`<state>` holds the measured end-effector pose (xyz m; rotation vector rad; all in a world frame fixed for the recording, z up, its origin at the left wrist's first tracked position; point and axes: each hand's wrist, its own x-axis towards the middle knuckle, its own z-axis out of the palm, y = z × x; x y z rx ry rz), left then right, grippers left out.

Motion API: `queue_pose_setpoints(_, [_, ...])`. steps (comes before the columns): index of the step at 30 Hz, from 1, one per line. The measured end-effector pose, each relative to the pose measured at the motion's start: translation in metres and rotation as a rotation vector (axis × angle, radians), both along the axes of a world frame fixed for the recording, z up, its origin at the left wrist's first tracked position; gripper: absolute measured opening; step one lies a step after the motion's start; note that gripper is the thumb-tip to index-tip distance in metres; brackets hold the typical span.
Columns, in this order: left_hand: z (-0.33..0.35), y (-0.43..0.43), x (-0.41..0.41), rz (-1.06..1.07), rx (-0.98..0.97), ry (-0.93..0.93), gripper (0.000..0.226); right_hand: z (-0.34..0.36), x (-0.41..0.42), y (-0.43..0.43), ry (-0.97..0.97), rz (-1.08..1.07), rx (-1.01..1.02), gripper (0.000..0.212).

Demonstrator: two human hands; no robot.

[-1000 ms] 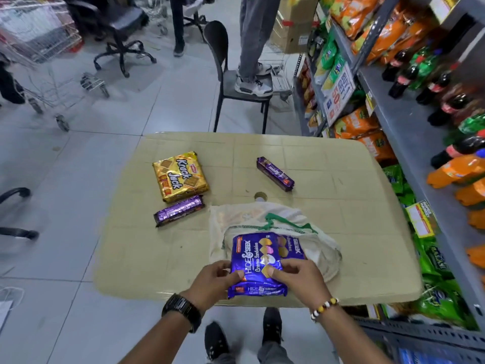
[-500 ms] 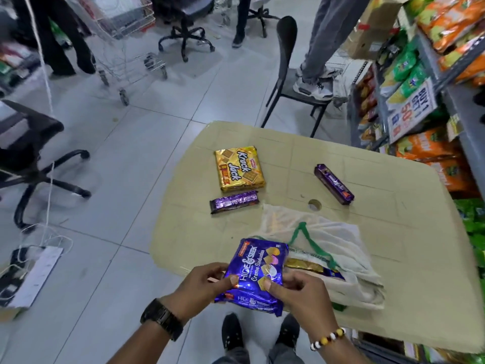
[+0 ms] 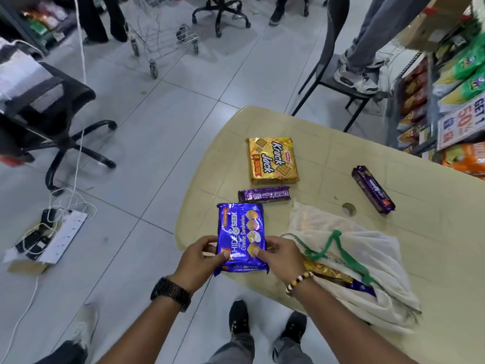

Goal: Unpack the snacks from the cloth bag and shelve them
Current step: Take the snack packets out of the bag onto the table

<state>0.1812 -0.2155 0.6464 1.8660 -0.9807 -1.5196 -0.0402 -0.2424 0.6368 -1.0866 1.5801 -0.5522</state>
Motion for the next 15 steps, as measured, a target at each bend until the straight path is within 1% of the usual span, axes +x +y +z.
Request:
queue_pose_setpoints(2, [-0.020,0.001,0.000,0.067,0.058,-0.020,0.044,-0.018,0.010,-0.013,0.027,0.051,0.006,0.020])
queue_pose_setpoints(5, [-0.047,0.003,-0.011,0.129,0.147,-0.057,0.042,-0.044,0.020,-0.036,0.111,0.162,-0.017,0.031])
queue_pose_setpoints(7, [-0.060,0.003,-0.023,0.093,0.160,-0.050,0.042,-0.058,0.020,-0.049,0.208,0.277,-0.012,0.035])
queue_pose_setpoints(9, [-0.070,0.000,-0.034,0.017,0.156,-0.068,0.040,-0.064,0.016,-0.056,0.311,0.452,0.035,0.036])
queue_pose_setpoints(11, [-0.075,-0.004,-0.040,-0.012,0.158,-0.077,0.040,-0.065,0.009,-0.056,0.333,0.551,0.042,0.037])
queue_pose_setpoints(13, [-0.080,-0.006,-0.046,-0.023,0.182,-0.141,0.050,-0.056,-0.002,-0.051,0.266,0.510,0.023,0.039])
queue_pose_setpoints(15, [-0.079,-0.007,-0.053,-0.031,0.163,-0.309,0.062,-0.043,-0.018,-0.042,0.170,0.374,-0.004,0.039])
